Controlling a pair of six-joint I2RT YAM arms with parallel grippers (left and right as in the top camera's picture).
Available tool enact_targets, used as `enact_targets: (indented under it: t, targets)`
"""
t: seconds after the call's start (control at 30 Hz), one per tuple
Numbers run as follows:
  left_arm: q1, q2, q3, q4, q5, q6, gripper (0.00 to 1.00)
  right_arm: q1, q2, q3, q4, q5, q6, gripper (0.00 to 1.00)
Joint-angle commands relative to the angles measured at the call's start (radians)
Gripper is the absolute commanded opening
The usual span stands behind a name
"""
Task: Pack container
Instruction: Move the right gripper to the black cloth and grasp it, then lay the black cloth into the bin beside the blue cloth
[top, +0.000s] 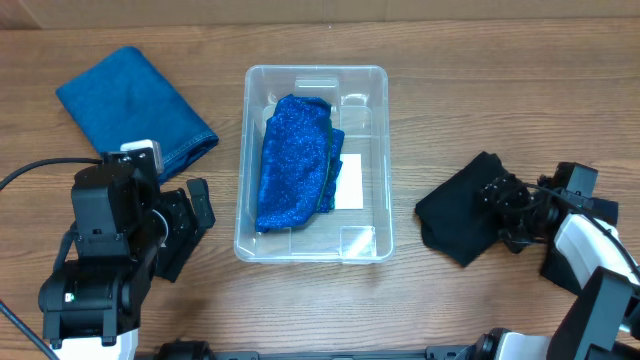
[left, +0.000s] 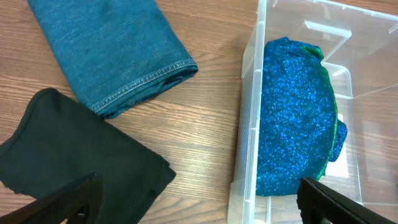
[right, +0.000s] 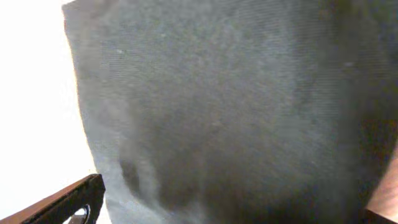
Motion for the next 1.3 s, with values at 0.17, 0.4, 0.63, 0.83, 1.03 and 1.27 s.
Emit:
enact_targets:
  t: [0.17, 0.4, 0.63, 0.83, 1.03, 1.27]
  targets:
    - [0.0, 0.0, 0.022, 0.002, -0.003, -0.007, 1.0, 0.018, 0.1, -0.069, 0.03, 0.025, 0.0, 0.29]
    - [0.0, 0.0, 0.022, 0.002, -0.003, -0.007, 1.0, 0.019, 0.086, -0.014, 0.083, -0.242, -0.12, 0.04]
    - [0.0, 0.0, 0.022, 0.002, -0.003, -0.007, 1.0, 0.137, -0.144, 0.249, -0.058, -0.374, -0.171, 0.04]
    - [0.0, 0.0, 0.022, 0.002, -0.003, -0.007, 1.0, 0.397, -0.282, 0.52, -0.087, -0.333, -0.166, 0.04]
    - [0.0, 0.0, 0.022, 0.002, -0.003, -0.007, 1.0, 0.689, -0.172, 0.545, -0.083, -0.036, -0.296, 0.04]
    - [0.0, 0.0, 0.022, -0.012, -0.003, -0.006, 1.0, 0.807, 0.106, 0.629, -0.097, 0.096, -0.407, 0.04]
